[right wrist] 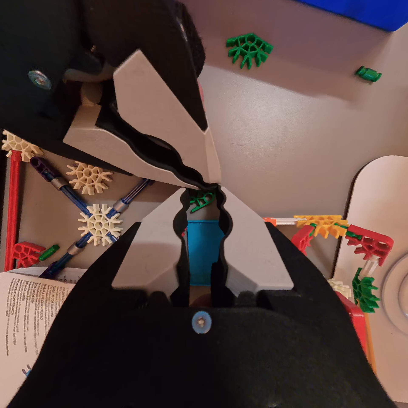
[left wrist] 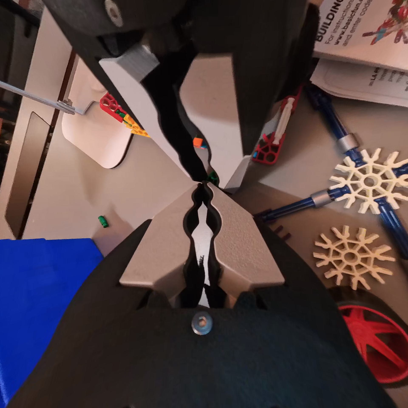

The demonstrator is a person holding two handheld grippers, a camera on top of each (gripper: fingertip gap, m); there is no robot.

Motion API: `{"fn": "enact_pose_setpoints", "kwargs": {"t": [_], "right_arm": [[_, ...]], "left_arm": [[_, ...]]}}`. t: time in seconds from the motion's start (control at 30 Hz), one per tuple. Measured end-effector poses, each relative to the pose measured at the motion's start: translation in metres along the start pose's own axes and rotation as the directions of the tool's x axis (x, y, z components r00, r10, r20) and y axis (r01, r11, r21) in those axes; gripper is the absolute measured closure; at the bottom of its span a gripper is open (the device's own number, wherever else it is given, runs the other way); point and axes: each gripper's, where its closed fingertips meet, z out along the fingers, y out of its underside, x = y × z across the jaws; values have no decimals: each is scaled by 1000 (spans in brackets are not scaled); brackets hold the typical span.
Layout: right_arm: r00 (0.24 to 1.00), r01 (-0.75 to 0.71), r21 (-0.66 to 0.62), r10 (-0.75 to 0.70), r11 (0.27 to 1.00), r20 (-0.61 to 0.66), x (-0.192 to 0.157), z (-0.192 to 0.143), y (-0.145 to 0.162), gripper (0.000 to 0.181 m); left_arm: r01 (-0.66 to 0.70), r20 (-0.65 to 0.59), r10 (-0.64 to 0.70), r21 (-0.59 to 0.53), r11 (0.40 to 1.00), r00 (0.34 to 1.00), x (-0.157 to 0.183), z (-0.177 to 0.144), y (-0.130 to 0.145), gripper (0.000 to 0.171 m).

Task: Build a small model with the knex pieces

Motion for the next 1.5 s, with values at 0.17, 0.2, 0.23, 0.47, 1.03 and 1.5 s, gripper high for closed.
{"fn": "enact_pose_setpoints", "kwargs": {"t": [0.17, 0.2, 0.23, 0.47, 1.03, 1.5], "right_arm": [[1000, 1, 21, -1, 1000, 12, 0, -1, 1, 160], [1000, 4, 22, -4, 1000, 8, 1, -2, 2, 160], [1000, 11, 27, -11, 1000, 0, 3, -4, 1, 160], [996, 49, 93, -41, 995, -77, 11, -33, -11, 160], [933, 222, 259, -128, 940, -336, 26, -97, -48, 160], [882, 315, 247, -187, 916, -431, 28, -104, -57, 160]], "left_arm": [[96, -27, -94, 87, 991, 995, -8, -5, -3, 171], [144, -22, -142, 145, 979, 990, -17, -13, -10, 171], [189, -23, -188, 194, 963, 982, -25, -22, -15, 170], [258, -9, -264, 257, 931, 964, -38, -28, -18, 162], [631, -394, -493, 465, 621, 776, -51, -62, -56, 168], [690, -502, -475, 551, 468, 723, -63, -88, -69, 159]]}}
